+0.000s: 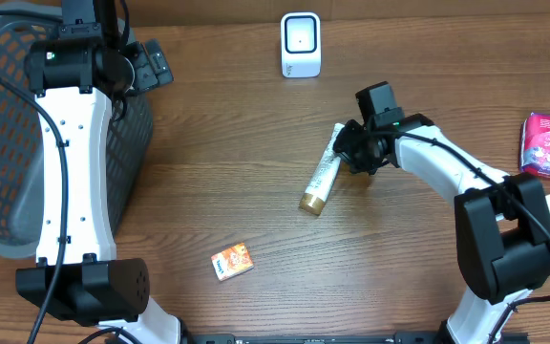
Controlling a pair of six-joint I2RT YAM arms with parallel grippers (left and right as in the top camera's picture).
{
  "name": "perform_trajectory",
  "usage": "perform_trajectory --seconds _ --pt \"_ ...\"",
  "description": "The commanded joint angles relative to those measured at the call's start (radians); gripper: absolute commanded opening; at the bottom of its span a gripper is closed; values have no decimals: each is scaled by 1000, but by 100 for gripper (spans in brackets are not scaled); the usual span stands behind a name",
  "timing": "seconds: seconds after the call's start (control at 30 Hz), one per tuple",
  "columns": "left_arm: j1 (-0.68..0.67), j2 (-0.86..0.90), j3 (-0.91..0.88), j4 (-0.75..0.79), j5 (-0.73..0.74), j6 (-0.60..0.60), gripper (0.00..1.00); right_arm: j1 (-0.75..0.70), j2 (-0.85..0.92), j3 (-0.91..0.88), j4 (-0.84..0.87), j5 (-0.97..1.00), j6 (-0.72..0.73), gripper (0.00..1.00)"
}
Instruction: Scan the item barcode
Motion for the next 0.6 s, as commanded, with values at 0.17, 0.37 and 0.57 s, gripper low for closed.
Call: perform_trajectory --seconds 0.17,0.37,0.57 --pt "-1 11 0 -3 5 1 100 -8 -20 17 -62 70 -53 100" --pt "-1 11 0 -3 5 1 100 -5 -12 14 -122 41 -79 100" --pt "-1 11 0 -3 4 1 100 44 24 -18 -66 -50 -71 100"
